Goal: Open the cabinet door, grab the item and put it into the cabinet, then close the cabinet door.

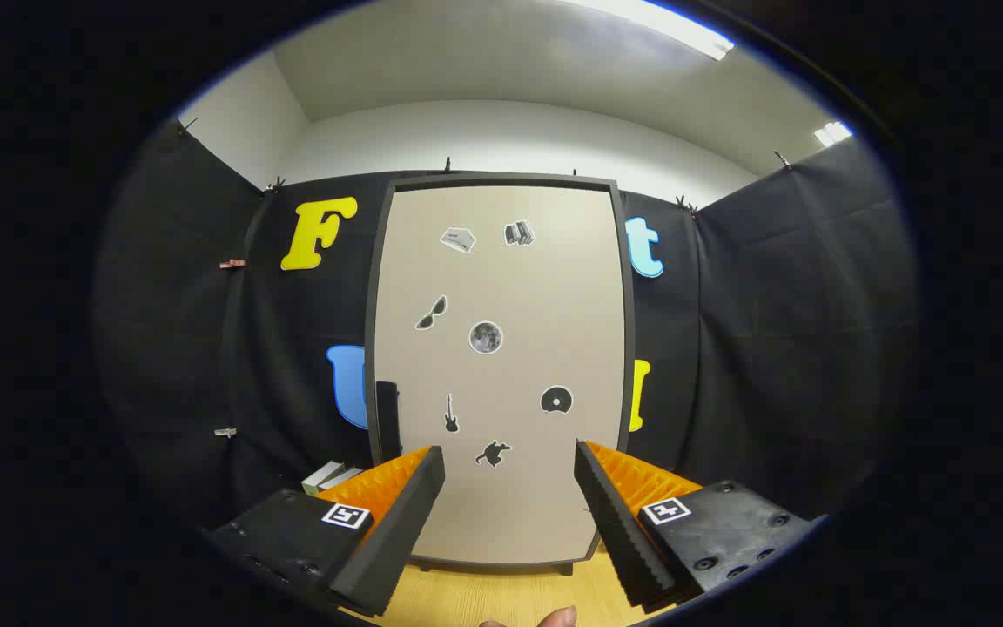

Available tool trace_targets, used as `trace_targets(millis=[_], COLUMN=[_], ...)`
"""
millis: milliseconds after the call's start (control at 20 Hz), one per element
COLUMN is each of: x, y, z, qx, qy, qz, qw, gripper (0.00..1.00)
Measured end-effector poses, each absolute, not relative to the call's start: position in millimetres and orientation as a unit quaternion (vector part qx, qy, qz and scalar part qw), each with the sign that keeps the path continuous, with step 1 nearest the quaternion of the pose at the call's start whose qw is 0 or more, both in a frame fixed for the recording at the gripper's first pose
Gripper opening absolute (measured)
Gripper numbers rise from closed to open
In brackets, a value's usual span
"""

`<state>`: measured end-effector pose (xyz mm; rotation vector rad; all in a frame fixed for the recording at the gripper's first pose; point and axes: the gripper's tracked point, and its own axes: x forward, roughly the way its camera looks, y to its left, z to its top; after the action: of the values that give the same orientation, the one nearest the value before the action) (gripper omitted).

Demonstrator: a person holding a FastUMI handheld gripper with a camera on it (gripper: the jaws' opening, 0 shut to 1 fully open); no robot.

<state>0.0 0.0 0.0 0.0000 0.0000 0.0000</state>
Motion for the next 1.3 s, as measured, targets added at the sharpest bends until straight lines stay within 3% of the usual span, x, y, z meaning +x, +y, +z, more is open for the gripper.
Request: trace_targets(millis=[1300], x=[-3], y=[25], z=[-3], qx=[0.008], qy=[0.01], qz=[0.02], qw=[1.0], gripper=[0.97])
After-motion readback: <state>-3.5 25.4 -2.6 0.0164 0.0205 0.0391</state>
